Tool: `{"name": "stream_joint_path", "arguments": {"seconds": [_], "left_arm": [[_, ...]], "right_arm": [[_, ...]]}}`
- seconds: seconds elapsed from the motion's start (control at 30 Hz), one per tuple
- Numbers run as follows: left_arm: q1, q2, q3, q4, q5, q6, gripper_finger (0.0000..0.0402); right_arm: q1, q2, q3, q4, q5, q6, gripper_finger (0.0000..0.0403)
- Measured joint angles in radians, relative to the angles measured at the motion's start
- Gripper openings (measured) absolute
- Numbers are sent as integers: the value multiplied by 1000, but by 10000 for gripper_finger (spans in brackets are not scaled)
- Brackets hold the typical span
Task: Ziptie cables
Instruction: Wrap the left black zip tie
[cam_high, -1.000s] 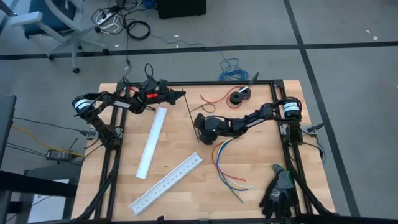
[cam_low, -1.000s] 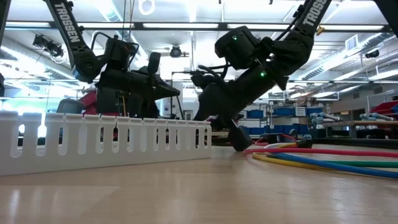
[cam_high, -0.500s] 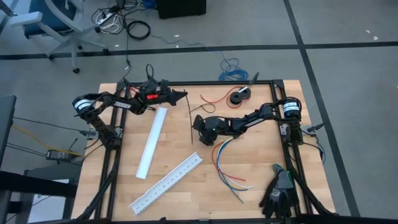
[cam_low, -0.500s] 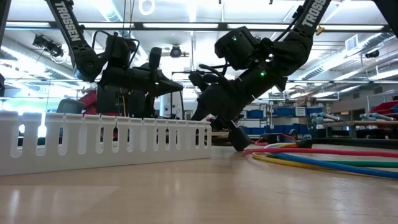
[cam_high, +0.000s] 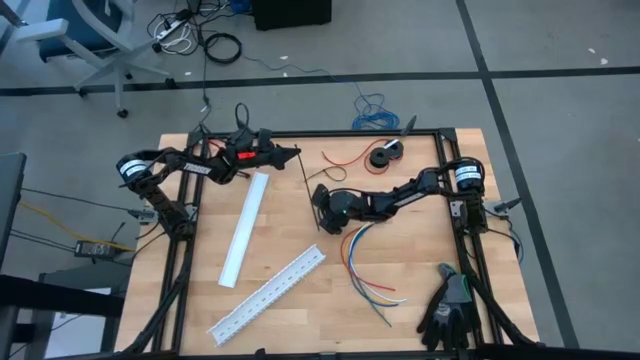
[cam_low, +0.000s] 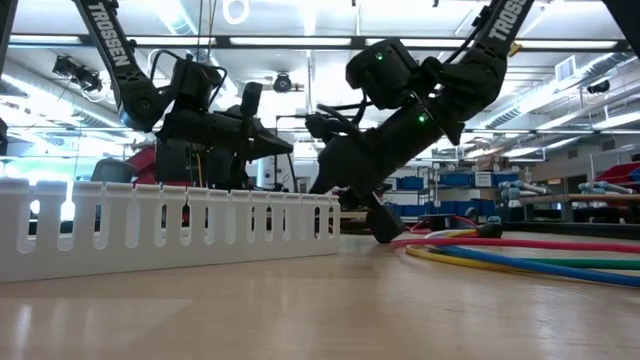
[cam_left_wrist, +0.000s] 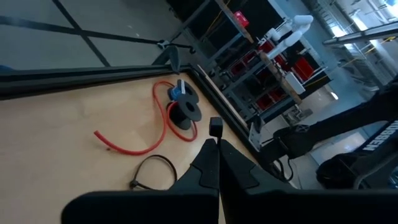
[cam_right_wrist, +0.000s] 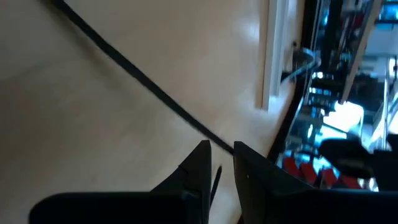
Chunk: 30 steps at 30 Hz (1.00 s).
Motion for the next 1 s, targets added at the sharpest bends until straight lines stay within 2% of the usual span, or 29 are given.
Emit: {"name": "stream_joint_path", "arguments": {"seconds": [0.3,0.53,0.8,1.0], "left_arm": [[0,0,0,0,0,-16,0],[0,0,0,0,18,-47,0],[0,0,0,0,19,-51,0],[1,0,0,0,60,-52,0]], "right_arm": [[-8,0,2,-45,-117,-81,54],[-20,0,6,-99,-126,-100,49],[-24,-1,5,-103,-202,-173,43],[-26,-2,5,-139,-198,-185,43]]}}
